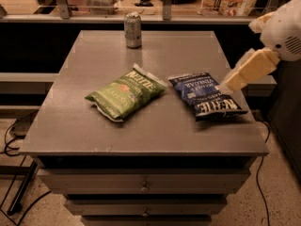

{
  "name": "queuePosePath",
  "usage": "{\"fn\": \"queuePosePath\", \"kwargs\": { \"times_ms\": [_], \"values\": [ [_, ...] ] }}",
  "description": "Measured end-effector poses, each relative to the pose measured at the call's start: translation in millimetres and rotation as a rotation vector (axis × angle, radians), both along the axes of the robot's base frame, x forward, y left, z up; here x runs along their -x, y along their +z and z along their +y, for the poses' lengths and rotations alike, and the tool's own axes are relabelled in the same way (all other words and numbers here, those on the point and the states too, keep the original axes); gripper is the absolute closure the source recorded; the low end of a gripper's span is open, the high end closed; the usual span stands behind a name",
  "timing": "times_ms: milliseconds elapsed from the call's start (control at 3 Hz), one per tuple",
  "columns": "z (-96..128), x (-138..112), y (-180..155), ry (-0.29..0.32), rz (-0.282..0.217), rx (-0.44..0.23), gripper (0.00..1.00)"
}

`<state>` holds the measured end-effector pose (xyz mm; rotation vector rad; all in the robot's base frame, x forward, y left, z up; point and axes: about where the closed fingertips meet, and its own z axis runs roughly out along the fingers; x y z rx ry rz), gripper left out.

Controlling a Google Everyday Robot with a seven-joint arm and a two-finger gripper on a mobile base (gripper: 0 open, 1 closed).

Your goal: Knock 7up can over

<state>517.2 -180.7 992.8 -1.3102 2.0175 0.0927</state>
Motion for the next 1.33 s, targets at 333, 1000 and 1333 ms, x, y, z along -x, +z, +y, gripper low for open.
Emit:
{"fn": "queuePosePath", "kwargs": {
  "times_ms": [333,1000,1333],
  "values": [
    [39,-23,-6,0.017,-0.017,-0.062,0.0],
    [111,-90,-9,0.009,-0.067,-0.237,0.0],
    [141,-132,-10,-0.012,-0.081,-0.319,0.0]
  ]
}}
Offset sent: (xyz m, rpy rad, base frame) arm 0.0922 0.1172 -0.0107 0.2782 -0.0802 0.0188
